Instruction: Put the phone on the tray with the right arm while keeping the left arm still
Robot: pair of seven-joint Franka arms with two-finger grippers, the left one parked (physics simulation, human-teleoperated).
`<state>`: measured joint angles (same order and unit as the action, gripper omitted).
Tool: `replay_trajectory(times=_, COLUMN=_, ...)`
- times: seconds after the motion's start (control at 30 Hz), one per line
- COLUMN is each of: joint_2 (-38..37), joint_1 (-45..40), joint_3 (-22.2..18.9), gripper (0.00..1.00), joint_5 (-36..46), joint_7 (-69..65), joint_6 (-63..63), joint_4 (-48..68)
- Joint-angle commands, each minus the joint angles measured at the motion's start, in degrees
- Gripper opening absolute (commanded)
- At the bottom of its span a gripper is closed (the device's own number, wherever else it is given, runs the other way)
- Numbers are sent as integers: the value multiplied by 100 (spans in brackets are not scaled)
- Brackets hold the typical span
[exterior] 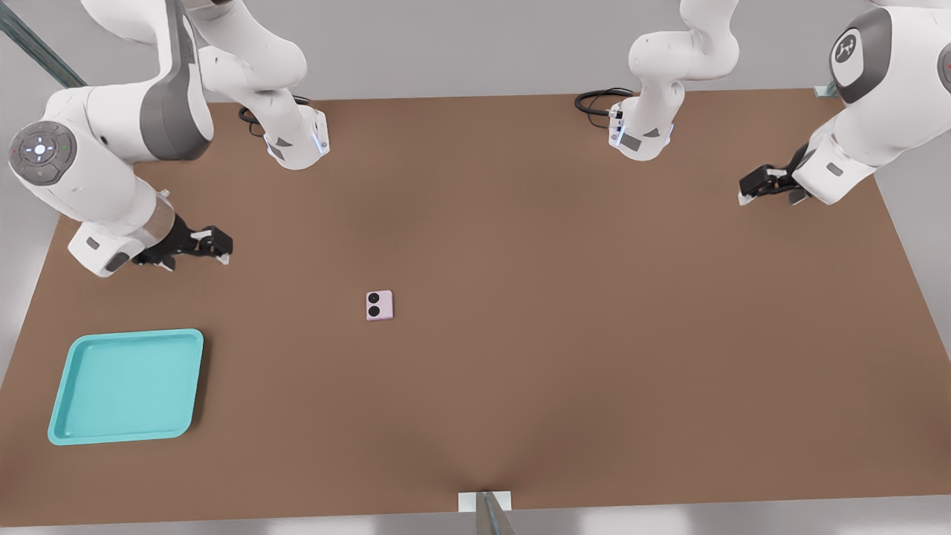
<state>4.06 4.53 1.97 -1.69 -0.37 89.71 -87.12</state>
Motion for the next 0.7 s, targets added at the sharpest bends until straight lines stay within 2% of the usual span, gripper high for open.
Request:
replay_trajectory(times=0.0, joint_2=-19, joint_1=-260, joint_3=5, gripper=100, joint_5=64, joint_7=450, joint_6=204, joint_4=-7)
replay_trajectory(times=0.1, joint_2=121, joint_1=-76, joint_3=49, gripper=100, joint_5=55, joint_7=468, joint_6=274, joint_4=19)
replay_trajectory(times=0.17, joint_2=552, joint_1=249, joint_3=93, gripper=100, joint_5=46, joint_7=678, joint_6=942, joint_4=-86)
replay_trajectory(times=0.33, joint_2=1238, joint_1=1111, joint_3=102, gripper=100, joint_5=-129, joint_7=2075, joint_6=3298, joint_4=-1430)
replay_trajectory(times=0.47, joint_2=1334, joint_1=1173, joint_3=383, gripper=100, joint_5=-129, joint_7=3236, joint_6=4142, joint_4=-2301)
replay_trajectory(times=0.67, joint_2=2160, joint_1=1462, joint_3=612, gripper=100, joint_5=-129, joint_7=4256, joint_6=4941, joint_4=-2406)
